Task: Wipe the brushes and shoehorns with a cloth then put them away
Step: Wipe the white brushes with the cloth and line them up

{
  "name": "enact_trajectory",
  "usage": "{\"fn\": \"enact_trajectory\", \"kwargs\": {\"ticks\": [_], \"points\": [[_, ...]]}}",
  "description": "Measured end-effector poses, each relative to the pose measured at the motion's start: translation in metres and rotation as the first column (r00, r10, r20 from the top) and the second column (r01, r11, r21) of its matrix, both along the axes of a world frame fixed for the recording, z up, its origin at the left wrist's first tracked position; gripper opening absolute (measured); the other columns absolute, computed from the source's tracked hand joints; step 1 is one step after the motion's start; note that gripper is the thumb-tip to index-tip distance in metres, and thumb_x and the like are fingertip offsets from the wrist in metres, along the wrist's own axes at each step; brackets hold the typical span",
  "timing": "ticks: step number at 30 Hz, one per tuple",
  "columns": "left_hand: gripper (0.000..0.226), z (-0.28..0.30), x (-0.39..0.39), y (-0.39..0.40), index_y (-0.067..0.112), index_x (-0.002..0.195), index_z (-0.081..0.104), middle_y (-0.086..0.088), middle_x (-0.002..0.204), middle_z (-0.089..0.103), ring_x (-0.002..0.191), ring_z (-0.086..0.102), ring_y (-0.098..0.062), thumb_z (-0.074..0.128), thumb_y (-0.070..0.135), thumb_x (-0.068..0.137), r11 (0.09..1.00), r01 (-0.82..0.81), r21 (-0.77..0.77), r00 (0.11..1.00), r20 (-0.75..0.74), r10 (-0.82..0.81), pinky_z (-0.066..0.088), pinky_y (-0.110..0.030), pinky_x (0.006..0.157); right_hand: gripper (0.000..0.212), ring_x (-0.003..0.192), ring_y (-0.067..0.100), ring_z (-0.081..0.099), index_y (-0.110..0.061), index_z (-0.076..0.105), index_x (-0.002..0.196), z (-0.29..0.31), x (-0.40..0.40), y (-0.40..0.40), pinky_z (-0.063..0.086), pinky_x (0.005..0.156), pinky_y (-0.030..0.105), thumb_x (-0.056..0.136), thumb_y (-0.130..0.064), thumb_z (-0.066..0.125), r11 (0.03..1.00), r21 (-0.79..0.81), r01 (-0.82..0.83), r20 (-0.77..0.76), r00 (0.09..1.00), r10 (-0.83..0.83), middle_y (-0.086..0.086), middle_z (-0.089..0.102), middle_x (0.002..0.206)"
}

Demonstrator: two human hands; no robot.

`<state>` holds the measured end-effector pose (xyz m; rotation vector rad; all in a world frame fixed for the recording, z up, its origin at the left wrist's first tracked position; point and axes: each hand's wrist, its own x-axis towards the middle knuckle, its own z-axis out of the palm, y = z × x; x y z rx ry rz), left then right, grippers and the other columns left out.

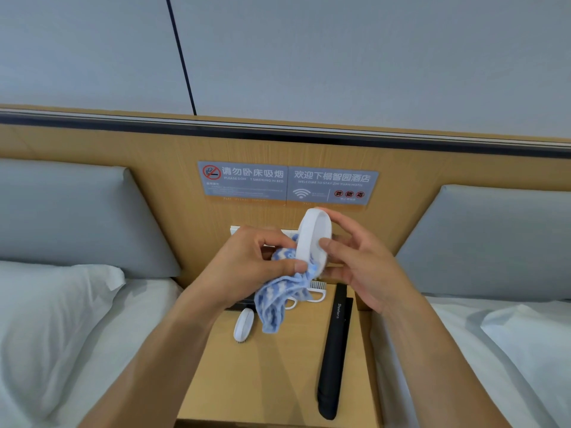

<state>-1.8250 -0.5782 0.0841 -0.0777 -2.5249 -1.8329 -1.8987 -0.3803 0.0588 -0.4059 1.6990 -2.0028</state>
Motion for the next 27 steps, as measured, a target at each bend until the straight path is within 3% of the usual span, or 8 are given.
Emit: {"fn": "enact_trajectory", "kwargs": {"ticks": [5,9,14,18,22,25,27], "points": [[0.016,-0.001,0.002,0.001,0.012,0.083,0.077,-0.005,0.085,0.072,0.075,0.072,-0.022,0.083,0.022,0.074,0.995,-0.029,0.097,0.999,0.031,0.026,0.060,-0.032,0.069,0.042,0.097,0.032,0.074,-0.028,0.060,0.133,-0.001,0.001,0.000,0.061,0.079,0.050,0.096,-0.008,0.061,0.995,0.102,0.011,-0.106,0.994,-0.001,0.010,0.075,0.110],[0.026,0.002,-0.001,-0.004,0.014,0.084,0.078,-0.008,0.087,0.075,0.078,0.073,-0.026,0.082,0.034,0.067,0.977,-0.077,0.201,0.994,0.095,0.059,0.060,-0.035,0.071,0.047,0.106,0.021,0.071,-0.045,0.066,0.122,0.002,0.005,-0.003,0.062,0.078,0.048,0.092,-0.009,0.064,0.979,0.197,0.042,-0.289,0.957,0.017,-0.005,0.073,0.119],[0.033,0.008,-0.011,-0.006,0.014,0.087,0.078,-0.009,0.084,0.075,0.071,0.071,-0.018,0.082,0.038,0.065,0.956,-0.166,0.241,0.976,0.180,0.124,0.056,-0.027,0.062,0.048,0.102,0.014,0.071,-0.061,0.064,0.111,0.004,0.011,-0.012,0.062,0.080,0.046,0.085,-0.020,0.064,0.949,0.295,0.116,-0.408,0.913,0.016,-0.020,0.072,0.110],[0.017,0.003,-0.010,-0.004,0.014,0.090,0.077,-0.007,0.084,0.076,0.073,0.073,-0.020,0.082,0.023,0.076,0.960,-0.145,0.240,0.981,0.162,0.107,0.057,-0.026,0.062,0.044,0.098,0.017,0.073,-0.051,0.069,0.112,0.005,0.007,-0.011,0.062,0.075,0.047,0.086,-0.017,0.068,0.944,0.294,0.153,-0.399,0.917,-0.024,-0.016,0.074,0.104],[0.022,-0.010,-0.002,-0.002,0.017,0.095,0.076,-0.007,0.091,0.076,0.084,0.074,-0.025,0.084,0.022,0.076,0.978,-0.065,0.198,0.988,0.149,0.035,0.061,-0.035,0.075,0.042,0.101,0.025,0.072,-0.047,0.072,0.107,0.001,0.007,-0.008,0.062,0.075,0.051,0.086,-0.012,0.069,0.949,0.269,0.162,-0.311,0.948,-0.074,-0.005,0.076,0.106],[0.026,-0.017,0.002,0.000,0.015,0.094,0.076,-0.009,0.092,0.076,0.084,0.074,-0.028,0.085,0.027,0.073,0.972,-0.048,0.230,0.987,0.161,0.010,0.061,-0.037,0.078,0.046,0.101,0.019,0.072,-0.054,0.070,0.104,0.002,0.007,-0.008,0.058,0.085,0.053,0.085,-0.012,0.069,0.938,0.297,0.179,-0.347,0.935,-0.069,-0.013,0.075,0.106],[0.029,-0.017,0.000,-0.002,0.015,0.093,0.076,-0.012,0.092,0.076,0.084,0.074,-0.031,0.085,0.032,0.072,0.965,-0.066,0.253,0.985,0.174,0.021,0.061,-0.039,0.078,0.047,0.099,0.018,0.072,-0.052,0.070,0.108,0.003,0.007,-0.009,0.059,0.083,0.051,0.085,-0.010,0.069,0.931,0.316,0.183,-0.391,0.919,-0.048,-0.016,0.074,0.104]]}}
